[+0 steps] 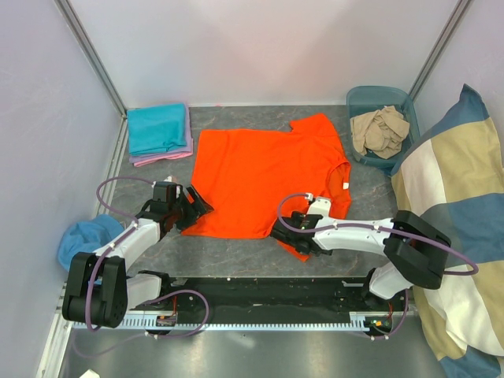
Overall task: Fold and stack the t-shirts
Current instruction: Grap the side of the flattened tshirt closest away from the robot with both arms
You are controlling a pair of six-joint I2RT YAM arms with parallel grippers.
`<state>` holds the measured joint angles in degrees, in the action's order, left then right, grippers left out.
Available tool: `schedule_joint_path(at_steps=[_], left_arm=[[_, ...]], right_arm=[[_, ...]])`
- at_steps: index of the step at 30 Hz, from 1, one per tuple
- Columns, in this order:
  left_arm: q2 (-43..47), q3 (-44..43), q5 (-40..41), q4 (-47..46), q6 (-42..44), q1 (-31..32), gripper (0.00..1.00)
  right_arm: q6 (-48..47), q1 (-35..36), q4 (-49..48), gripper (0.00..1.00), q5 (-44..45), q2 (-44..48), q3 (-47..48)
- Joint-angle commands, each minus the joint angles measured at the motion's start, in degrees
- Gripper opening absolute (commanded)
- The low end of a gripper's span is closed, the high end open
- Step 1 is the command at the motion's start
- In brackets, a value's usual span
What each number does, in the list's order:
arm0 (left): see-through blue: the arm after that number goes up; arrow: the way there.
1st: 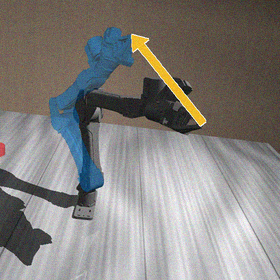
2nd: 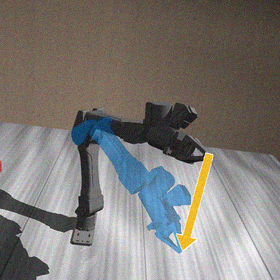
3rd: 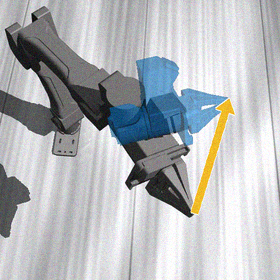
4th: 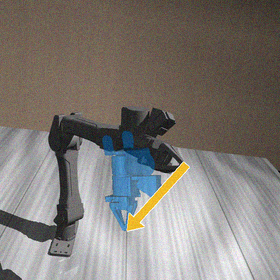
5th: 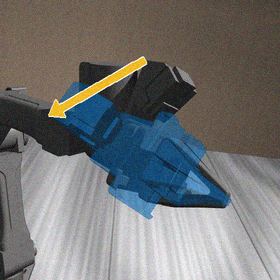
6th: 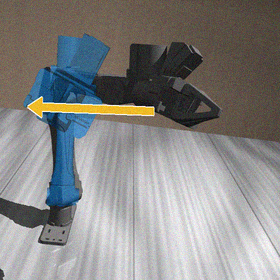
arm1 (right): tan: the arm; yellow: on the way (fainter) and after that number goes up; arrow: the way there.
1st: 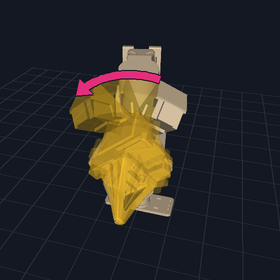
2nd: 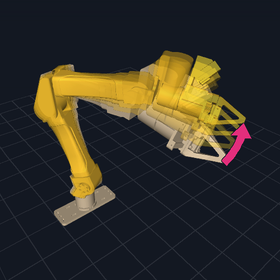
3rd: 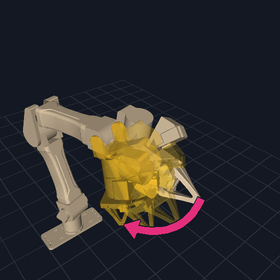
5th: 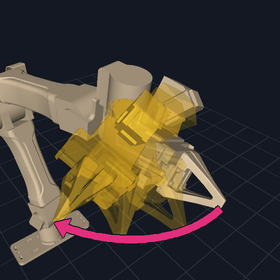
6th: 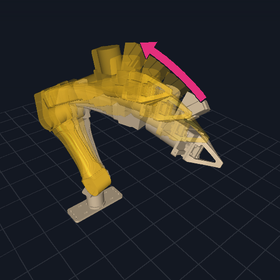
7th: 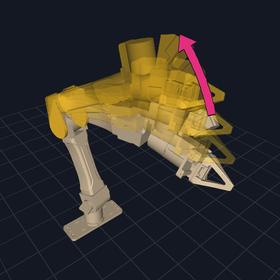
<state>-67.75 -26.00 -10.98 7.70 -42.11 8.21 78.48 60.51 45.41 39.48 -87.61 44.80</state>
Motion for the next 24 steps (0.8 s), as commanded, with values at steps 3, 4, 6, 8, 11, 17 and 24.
schedule_joint_path(at_steps=[3, 4, 6, 8, 11, 17, 24], left_arm=[[-0.81, -0.28, -0.09, -0.58, -0.08, -0.12, 0.88], [-0.64, -0.28, -0.09, -0.67, -0.17, -0.12, 0.88], [-0.72, -0.28, -0.61, -1.02, -0.17, -0.03, 0.88], [-0.72, -0.28, -0.71, -1.02, -0.17, -0.12, 0.88], [-0.55, -0.19, -0.97, -1.11, -0.17, -0.03, 0.88], [-0.19, -0.02, -1.5, -1.11, -0.17, -0.03, 0.88], [0.69, 0.42, -1.76, -1.2, 0.01, -0.03, 0.88]], right_arm=[[-2.28, -1.01, 6.95, 0.98, -0.9, 1.91, 2.13], [-2.1, -0.83, 8.02, 0.98, -0.9, 2.7, 2.49], [-0.7, 0.13, 10.48, 0.98, -1.08, 5.51, 3.02], [0.97, 2.05, 11.98, 0.98, -1.16, 6.66, 3.8], [4.48, 6.26, 15.58, 0.98, -1.6, 5.45, 6.09], [10.29, 14.88, 18.57, 0.98, -3.01, -2.55, 11.01], [18.37, 17.09, 17.26, 0.98, -4.33, 1.29, 5.05]])
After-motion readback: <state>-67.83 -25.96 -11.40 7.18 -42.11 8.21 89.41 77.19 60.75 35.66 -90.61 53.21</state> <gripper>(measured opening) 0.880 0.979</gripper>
